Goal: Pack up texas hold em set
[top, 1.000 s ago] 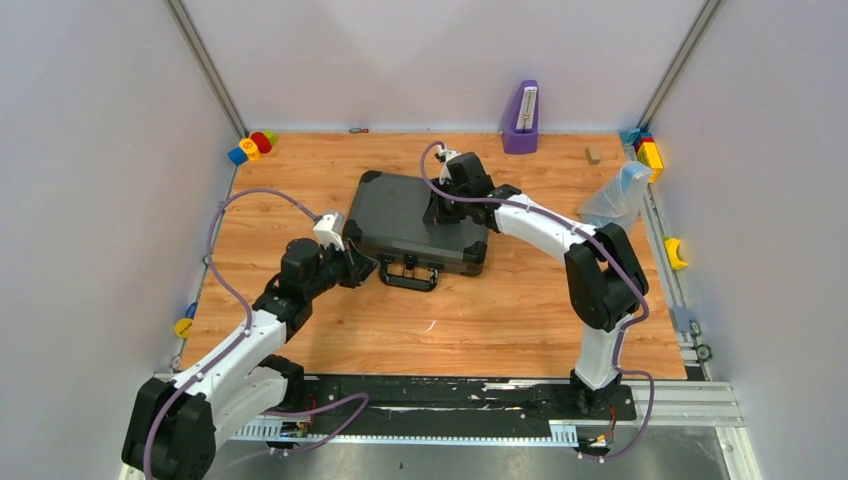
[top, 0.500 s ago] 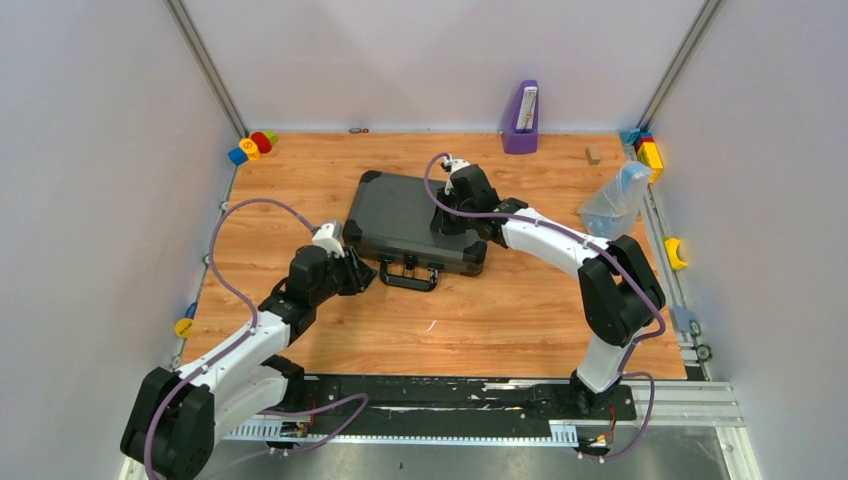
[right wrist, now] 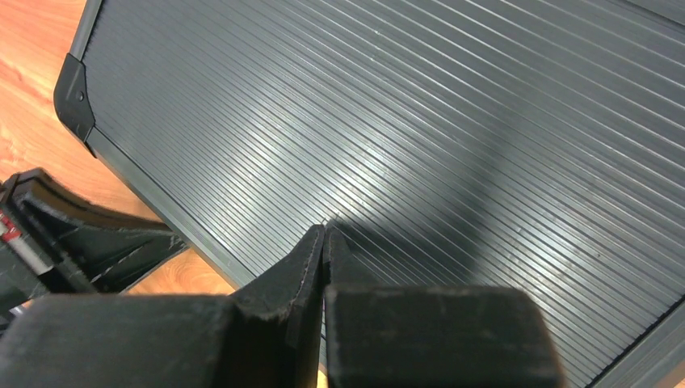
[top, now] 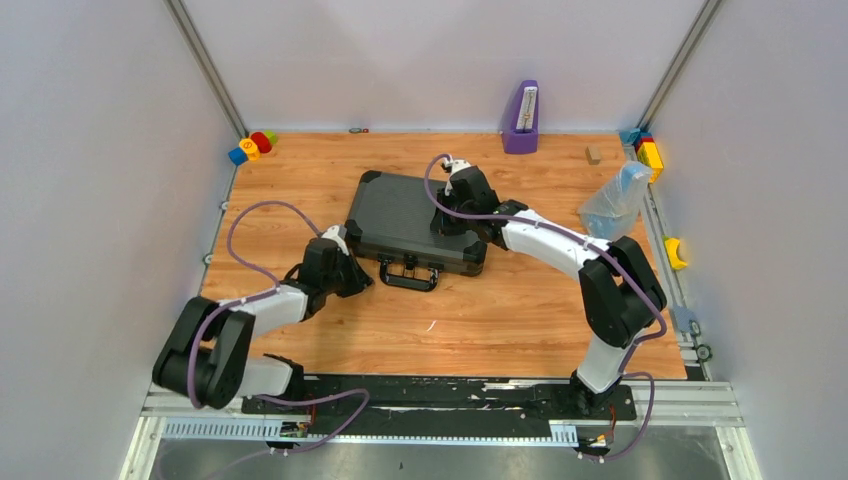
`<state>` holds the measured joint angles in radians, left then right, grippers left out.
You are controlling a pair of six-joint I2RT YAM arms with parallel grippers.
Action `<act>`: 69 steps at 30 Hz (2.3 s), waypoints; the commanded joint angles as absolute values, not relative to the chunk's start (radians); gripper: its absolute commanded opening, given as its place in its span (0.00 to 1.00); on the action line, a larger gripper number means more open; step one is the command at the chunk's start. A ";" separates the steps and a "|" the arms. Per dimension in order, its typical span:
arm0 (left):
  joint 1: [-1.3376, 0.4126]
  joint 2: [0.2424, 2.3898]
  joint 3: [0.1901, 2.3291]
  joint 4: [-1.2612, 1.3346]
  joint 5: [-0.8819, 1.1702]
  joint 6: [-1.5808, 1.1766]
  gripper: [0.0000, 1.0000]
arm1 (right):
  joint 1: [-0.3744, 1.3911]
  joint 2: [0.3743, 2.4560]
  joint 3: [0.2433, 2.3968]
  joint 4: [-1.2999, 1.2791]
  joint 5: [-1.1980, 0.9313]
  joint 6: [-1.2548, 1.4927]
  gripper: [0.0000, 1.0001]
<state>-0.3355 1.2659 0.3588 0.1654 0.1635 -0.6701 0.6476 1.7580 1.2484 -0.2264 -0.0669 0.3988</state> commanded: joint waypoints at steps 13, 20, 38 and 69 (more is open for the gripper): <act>-0.298 1.649 0.359 0.886 0.570 -0.908 0.00 | 0.653 1.783 1.184 -0.411 -0.071 0.396 0.01; -0.299 1.548 0.291 1.032 0.625 -1.024 0.00 | 0.652 1.778 1.188 -0.416 -0.102 0.393 0.02; -0.299 1.335 0.428 0.536 0.559 -0.784 0.00 | 0.777 1.762 1.219 -0.525 -0.096 0.249 0.82; -0.299 1.532 0.380 0.613 0.341 -0.679 0.00 | 0.807 1.760 1.228 -0.607 0.022 0.280 0.96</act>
<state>-0.2993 1.4818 0.3695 0.4904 0.3058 -0.7101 0.8047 1.6943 1.2705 -0.4210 0.1024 0.2588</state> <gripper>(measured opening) 0.006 0.987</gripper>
